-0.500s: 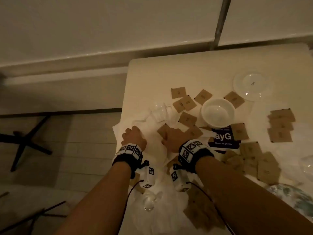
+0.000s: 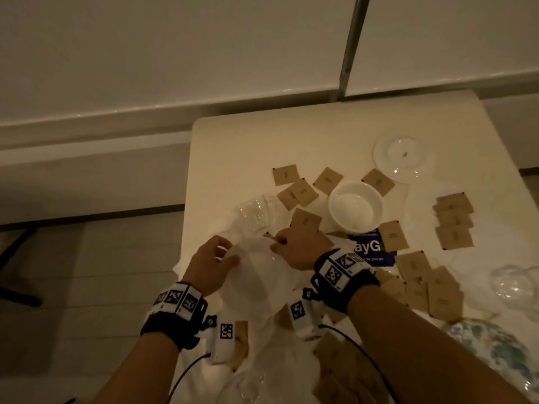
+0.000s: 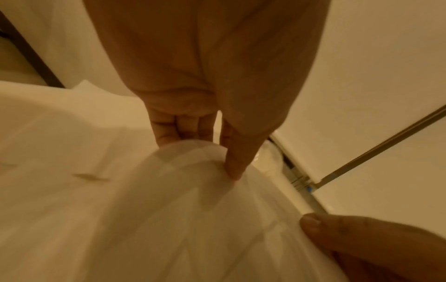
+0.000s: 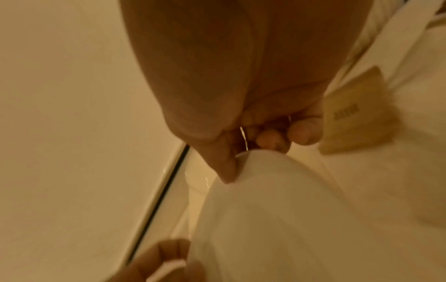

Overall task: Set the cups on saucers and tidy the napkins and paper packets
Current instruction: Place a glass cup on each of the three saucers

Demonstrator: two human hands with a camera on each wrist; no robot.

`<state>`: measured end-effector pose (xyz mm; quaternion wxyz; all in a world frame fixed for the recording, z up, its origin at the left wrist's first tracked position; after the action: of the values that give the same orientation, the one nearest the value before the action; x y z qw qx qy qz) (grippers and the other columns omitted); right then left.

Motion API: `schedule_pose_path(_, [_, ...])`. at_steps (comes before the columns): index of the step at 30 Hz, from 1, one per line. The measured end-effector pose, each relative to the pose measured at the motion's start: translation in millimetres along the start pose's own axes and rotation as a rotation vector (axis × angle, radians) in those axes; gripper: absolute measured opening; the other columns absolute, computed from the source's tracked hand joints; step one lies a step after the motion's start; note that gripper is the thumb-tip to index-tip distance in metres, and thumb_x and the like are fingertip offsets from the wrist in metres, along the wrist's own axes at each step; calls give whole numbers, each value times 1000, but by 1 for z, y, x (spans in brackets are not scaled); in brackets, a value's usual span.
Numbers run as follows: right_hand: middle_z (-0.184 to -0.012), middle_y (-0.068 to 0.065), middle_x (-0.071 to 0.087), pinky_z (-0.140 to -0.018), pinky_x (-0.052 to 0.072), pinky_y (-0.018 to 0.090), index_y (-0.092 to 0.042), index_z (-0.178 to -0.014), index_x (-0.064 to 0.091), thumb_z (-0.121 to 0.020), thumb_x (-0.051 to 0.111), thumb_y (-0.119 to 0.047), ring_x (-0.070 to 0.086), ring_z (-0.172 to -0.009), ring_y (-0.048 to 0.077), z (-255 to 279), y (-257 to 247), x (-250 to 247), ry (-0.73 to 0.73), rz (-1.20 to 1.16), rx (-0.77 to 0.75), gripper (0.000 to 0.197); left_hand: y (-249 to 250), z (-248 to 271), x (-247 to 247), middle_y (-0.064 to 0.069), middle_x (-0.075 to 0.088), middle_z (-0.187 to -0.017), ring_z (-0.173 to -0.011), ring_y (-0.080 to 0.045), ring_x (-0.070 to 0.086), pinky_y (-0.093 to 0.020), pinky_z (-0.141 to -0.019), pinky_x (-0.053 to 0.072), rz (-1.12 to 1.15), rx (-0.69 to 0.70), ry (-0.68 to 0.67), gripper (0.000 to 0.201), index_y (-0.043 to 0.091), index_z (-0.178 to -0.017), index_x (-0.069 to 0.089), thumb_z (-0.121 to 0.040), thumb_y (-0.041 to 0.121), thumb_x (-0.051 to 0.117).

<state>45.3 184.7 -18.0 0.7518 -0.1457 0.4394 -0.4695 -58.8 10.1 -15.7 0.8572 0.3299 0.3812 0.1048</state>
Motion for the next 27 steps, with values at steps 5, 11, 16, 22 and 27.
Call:
schedule_pose_path(5, [-91, 3, 66, -75, 47, 30, -5, -95, 67, -97, 54, -32, 61, -86, 18, 10, -12, -63, 76, -202, -62, 30, 48, -3, -26, -3, 74, -79, -66, -13, 68, -20, -54, 50, 249, 150, -28, 12, 20, -95, 64, -87, 17, 72])
schedule_pose_path(11, [-83, 5, 65, -66, 52, 31, -5, -90, 67, -89, 66, -23, 62, -74, 18, -16, -31, -141, 411, -528, -63, 18, 116, -73, -73, -2, 70, -65, -56, -11, 62, -22, -49, 48, 473, 248, 98, 14, 18, -94, 68, -85, 9, 74])
schedule_pose_path(16, [-96, 9, 68, -52, 56, 27, -8, -100, 67, -85, 66, -5, 66, -75, 19, -67, -41, -178, 469, -764, -17, 15, 135, -143, -100, -1, 72, -69, -62, -16, 65, -29, -58, 56, 518, 191, 200, 13, 19, -89, 66, -84, 9, 74])
schedule_pose_path(22, [-106, 18, 67, -76, 61, 42, -1, -104, 67, -81, 64, 8, 67, -94, 31, -137, -36, -177, 503, -807, 33, 25, 111, -206, -109, -7, 65, -83, -77, -20, 62, -29, -68, 55, 432, 104, 257, 24, 3, -109, 67, -85, -1, 69])
schedule_pose_path(27, [-114, 12, 69, -96, 53, 43, -6, -118, 67, -80, 62, 7, 64, -108, 28, -174, -26, -172, 499, -609, 81, 41, 88, -246, -93, -6, 66, -94, -90, -26, 64, -38, -85, 56, 278, 71, 238, 38, 6, -120, 66, -83, -4, 67])
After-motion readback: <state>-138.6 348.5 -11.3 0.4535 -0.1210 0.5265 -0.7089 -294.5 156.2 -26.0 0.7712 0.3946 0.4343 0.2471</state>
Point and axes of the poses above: each hand's wrist, its own z-axis away from the middle knuckle, its own x-axis out of the palm, y = z × x, the point moved 6 cm from there along -z, towards the middle knuckle
